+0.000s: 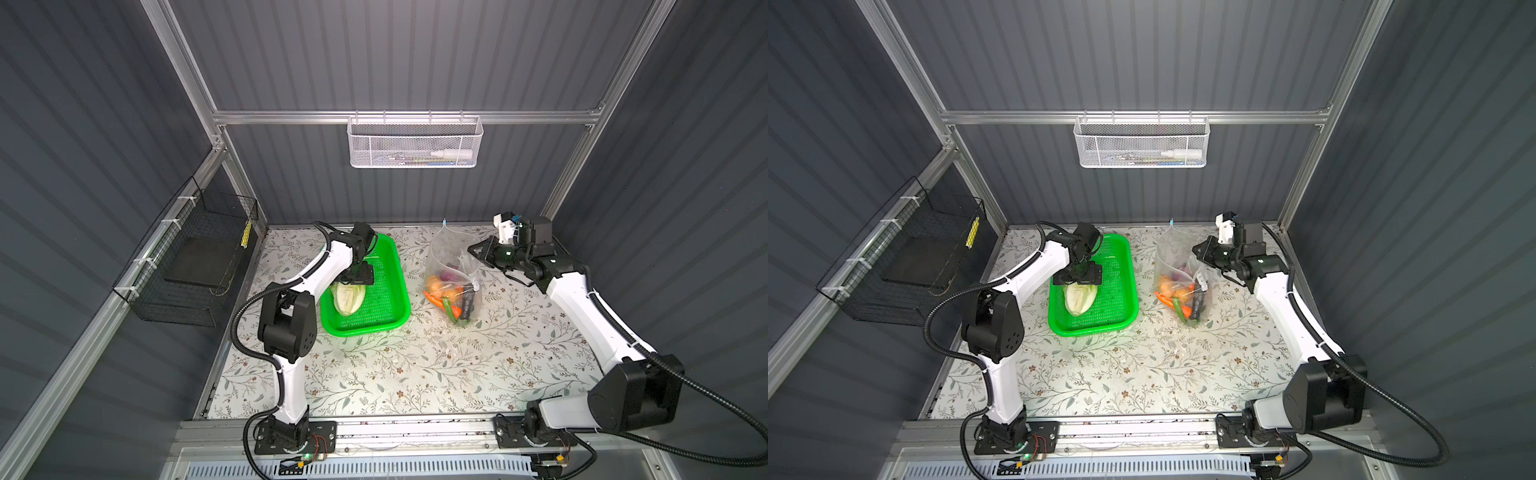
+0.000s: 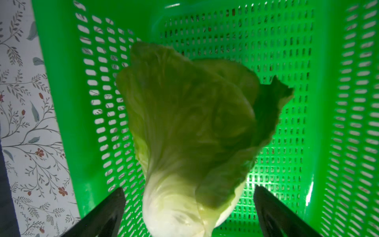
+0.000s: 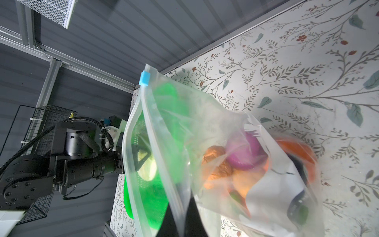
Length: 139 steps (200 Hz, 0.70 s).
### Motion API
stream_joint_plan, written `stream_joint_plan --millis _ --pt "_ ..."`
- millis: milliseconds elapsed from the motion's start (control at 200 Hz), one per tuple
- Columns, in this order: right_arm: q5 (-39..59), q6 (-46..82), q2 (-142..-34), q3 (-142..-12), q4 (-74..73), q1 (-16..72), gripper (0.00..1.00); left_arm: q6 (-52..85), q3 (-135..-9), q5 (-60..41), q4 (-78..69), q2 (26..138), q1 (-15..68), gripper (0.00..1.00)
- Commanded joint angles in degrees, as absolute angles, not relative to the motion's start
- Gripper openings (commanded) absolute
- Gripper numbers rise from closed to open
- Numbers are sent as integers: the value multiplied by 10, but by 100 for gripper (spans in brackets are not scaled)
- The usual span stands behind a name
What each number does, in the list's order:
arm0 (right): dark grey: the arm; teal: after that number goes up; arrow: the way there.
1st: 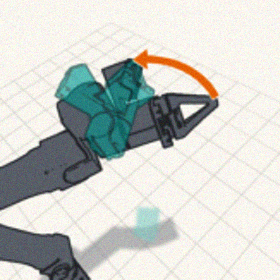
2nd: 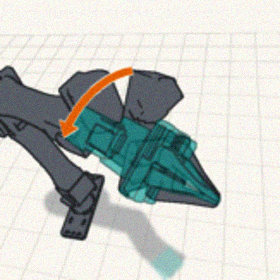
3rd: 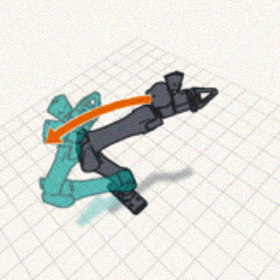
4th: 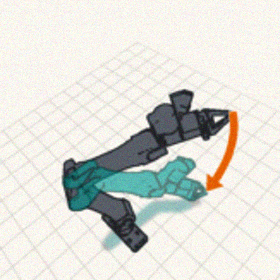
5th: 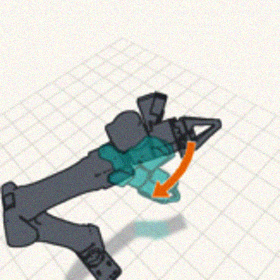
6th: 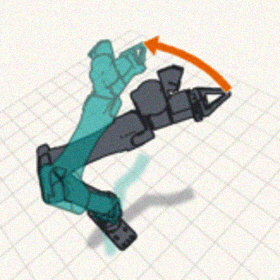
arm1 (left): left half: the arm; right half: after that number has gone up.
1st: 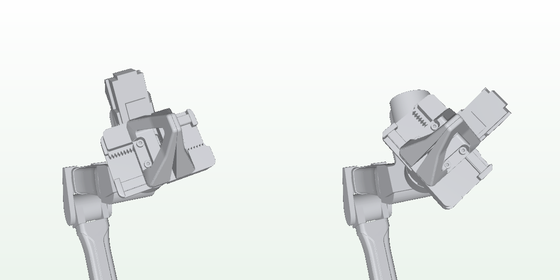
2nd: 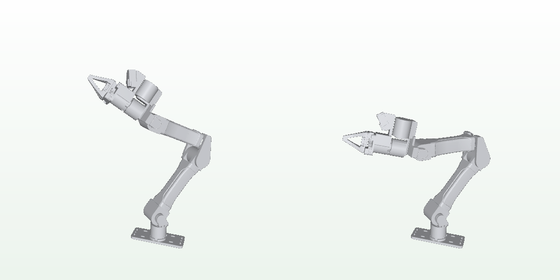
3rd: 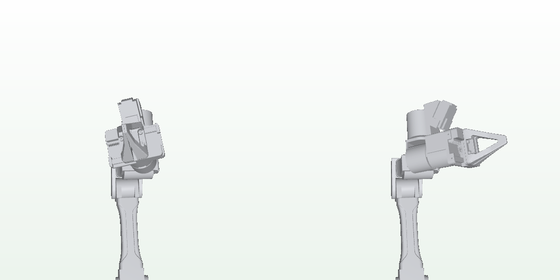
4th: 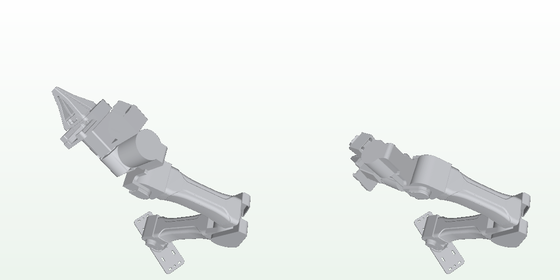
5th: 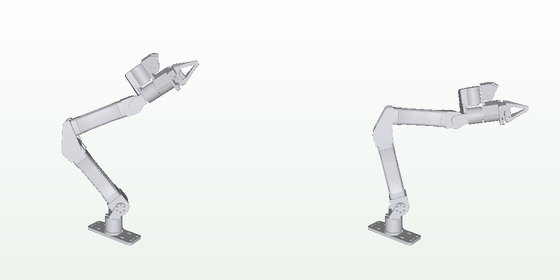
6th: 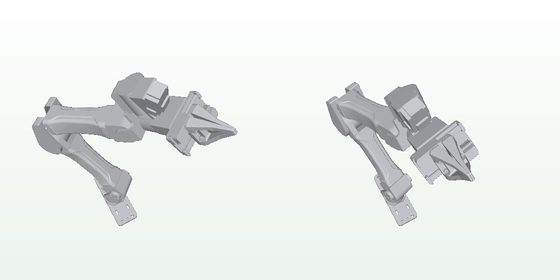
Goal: Place the food in the zip-top bag and seal the zipper
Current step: 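Move the left gripper back over the green basket above the lettuce, then lower the left gripper and close it on the lettuce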
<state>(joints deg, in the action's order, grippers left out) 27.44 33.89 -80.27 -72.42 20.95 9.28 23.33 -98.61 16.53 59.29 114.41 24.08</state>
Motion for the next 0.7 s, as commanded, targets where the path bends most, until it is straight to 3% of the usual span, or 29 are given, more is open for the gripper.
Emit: stream_joint_plan --millis 0,425,690 --pt "271 341 -802 -732 204 96 0 214 -968 161 593 1160 240 100" --pt "267 344 -806 -739 203 99 0 181 -973 73 537 1202 232 100" --pt "270 348 -816 -741 197 101 0 210 -1016 7 512 1186 271 100"
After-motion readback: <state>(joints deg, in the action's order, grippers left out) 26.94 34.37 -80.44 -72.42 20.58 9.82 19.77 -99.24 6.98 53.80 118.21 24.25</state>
